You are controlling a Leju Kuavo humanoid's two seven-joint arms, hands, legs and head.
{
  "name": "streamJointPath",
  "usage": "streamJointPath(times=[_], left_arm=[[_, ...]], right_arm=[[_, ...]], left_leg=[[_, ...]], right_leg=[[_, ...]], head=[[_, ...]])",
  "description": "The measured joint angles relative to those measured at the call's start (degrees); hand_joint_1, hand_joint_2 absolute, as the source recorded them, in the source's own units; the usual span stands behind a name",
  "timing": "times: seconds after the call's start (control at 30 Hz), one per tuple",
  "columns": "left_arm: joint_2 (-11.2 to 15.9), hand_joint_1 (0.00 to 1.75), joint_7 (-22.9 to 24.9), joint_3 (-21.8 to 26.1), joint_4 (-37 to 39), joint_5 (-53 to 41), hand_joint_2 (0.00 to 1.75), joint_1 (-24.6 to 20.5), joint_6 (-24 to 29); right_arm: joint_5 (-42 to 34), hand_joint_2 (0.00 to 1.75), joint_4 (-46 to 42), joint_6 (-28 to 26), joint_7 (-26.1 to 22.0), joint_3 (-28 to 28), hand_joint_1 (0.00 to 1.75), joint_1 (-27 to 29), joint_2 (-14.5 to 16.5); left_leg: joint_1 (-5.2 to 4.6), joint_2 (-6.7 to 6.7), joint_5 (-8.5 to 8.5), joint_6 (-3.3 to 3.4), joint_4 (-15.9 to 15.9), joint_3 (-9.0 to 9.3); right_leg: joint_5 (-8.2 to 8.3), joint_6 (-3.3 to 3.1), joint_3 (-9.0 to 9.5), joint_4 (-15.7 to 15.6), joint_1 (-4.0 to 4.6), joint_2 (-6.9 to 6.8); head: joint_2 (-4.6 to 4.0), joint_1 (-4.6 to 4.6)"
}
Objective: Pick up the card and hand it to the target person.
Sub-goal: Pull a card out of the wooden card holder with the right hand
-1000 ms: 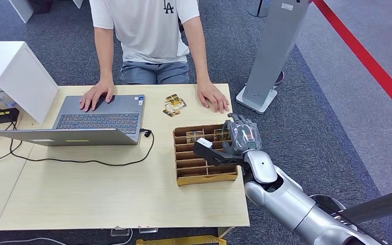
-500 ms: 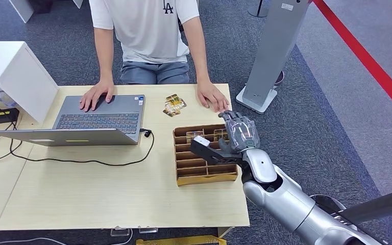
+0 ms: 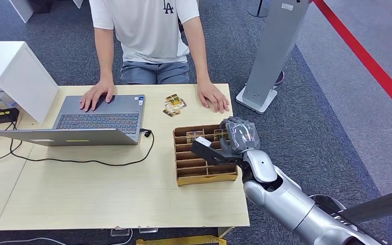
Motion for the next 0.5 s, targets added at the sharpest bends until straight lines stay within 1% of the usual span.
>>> streamJointPath(times=[0.27,0.5], left_arm=[[0.0,0.0,0.2,0.0,0.0,0.0,0.0,0.0,0.0],[0.0,0.0,0.2,0.0,0.0,0.0,0.0,0.0,0.0]], right_arm=[[-0.3,1.75,1.8,-0.1,-0.2,0.4,0.74,0.0,0.2],[0.1,1.75,2.2,-0.2,0.1,0.9,0.76,-0.1,0.2]], left_leg=[[0.0,0.0,0.0,0.0,0.0,0.0],[0.0,0.0,0.0,0.0,0.0,0.01]], right_leg=[[0.0,0.0,0.0,0.0,0.0,0.0],[0.0,0.0,0.0,0.0,0.0,0.0]], head=[[0.0,-0.03],[0.0,-0.01]])
